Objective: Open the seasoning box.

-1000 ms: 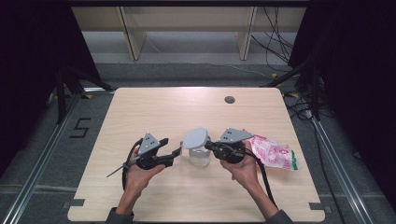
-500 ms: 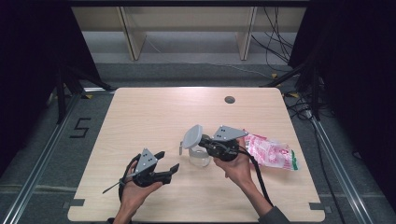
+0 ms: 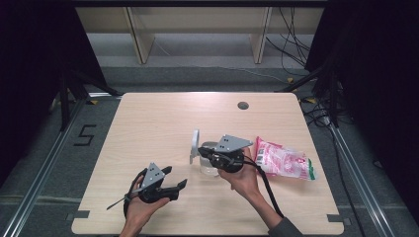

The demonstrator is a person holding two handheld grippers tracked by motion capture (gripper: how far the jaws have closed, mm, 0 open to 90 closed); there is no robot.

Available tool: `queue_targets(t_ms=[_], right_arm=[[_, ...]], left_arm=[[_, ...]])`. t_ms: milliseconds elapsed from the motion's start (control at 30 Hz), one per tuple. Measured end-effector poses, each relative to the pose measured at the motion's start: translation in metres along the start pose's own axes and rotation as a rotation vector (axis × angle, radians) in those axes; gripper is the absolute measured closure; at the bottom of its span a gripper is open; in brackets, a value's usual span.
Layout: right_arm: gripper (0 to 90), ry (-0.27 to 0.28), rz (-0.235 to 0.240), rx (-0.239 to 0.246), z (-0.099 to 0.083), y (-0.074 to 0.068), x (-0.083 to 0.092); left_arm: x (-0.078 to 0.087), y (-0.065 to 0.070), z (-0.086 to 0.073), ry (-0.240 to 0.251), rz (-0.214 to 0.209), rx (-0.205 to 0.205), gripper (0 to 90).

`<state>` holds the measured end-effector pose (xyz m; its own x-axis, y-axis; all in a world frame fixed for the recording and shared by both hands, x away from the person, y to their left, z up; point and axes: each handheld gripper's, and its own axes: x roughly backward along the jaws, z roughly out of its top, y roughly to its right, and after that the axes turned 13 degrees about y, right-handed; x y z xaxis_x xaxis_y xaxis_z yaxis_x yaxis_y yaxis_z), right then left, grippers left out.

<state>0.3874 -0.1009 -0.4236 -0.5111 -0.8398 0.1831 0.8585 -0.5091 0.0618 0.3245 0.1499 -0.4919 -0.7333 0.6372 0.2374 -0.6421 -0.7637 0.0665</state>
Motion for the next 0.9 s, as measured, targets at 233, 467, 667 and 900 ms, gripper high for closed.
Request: queue_targets(t_ms=[233, 467, 667, 900], right_arm=[[86.3, -0.002, -0.020, 0.022, 0.004, 0.007, 0.020], [88.4, -0.040, -0.122, 0.003, -0.013, 0.029, 0.064], [90.0, -0.126, -0.193, -0.042, -0.038, 0.047, 0.090], [90.0, -0.210, -0.258, -0.075, -0.068, 0.058, 0.100]], left_arm=[[-0.003, 0.004, -0.002, -0.001, -0.014, -0.003, 27.5], [-0.003, 0.004, -0.003, -0.024, -0.008, -0.024, 27.5], [-0.005, 0.005, -0.004, -0.013, -0.020, -0.004, 27.5], [-0.007, 0.007, -0.006, -0.020, -0.016, 0.003, 27.5]])
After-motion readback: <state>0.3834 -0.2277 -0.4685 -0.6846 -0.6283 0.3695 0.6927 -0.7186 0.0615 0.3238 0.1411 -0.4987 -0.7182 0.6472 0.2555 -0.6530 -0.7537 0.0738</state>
